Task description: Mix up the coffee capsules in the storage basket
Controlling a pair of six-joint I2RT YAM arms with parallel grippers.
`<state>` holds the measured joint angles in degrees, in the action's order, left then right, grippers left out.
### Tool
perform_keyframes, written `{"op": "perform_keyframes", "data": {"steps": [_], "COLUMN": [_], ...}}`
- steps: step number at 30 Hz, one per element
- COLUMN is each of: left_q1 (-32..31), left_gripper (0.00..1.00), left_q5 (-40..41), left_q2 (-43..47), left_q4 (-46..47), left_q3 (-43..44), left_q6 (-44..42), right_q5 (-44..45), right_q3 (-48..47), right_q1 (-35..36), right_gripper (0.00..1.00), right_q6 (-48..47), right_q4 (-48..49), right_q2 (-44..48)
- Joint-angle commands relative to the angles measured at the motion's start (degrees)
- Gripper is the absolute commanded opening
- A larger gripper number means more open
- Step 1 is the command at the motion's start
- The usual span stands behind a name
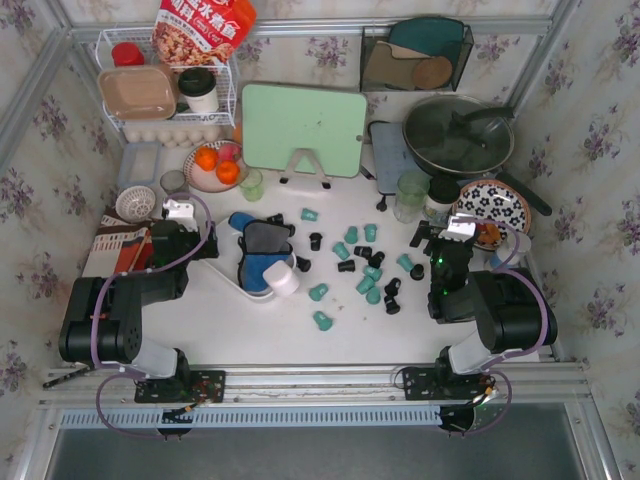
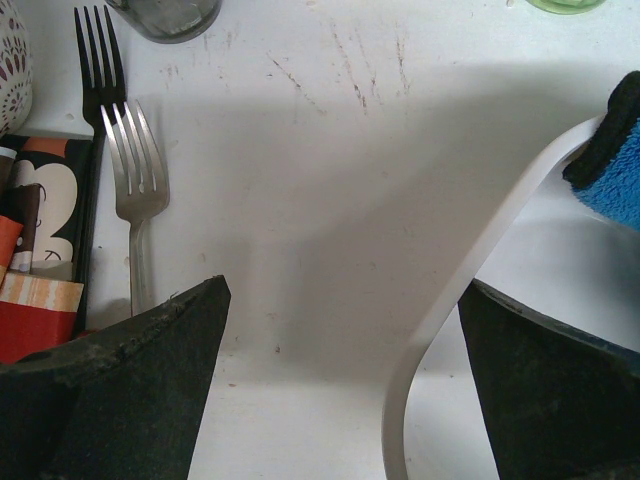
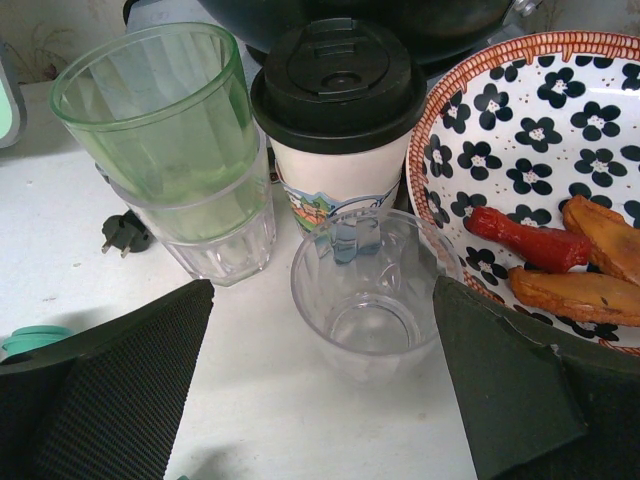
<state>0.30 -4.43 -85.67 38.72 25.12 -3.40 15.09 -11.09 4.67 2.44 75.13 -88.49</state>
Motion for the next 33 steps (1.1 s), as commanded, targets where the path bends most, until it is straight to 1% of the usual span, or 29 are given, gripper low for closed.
{"op": "perform_keyframes", "data": {"steps": [1,29,33], "left_q1": [0.1,0.1,0.0], "left_gripper": [1.00,1.00,1.00], "left_q5": [0.6,0.6,0.6], "left_q2": [-0.2,-0.2,-0.1], "left_q4": [2.1,1.9,2.0], "left_q3": [0.4,0.5,0.5], "left_q6": [0.2,0.3,0.3], "right_q5": [0.0,0.0,1.7], "right_q3": [-0.3,-0.3,0.1], "right_q1": [0.1,0.0,-0.1], "right_gripper": [1.00,1.00,1.00], "right_q6": [-0.5,-0.4,0.6], "right_q4": [2.4,2.4,2.7], "right_q2": [0.0,-0.1,0.0]}}
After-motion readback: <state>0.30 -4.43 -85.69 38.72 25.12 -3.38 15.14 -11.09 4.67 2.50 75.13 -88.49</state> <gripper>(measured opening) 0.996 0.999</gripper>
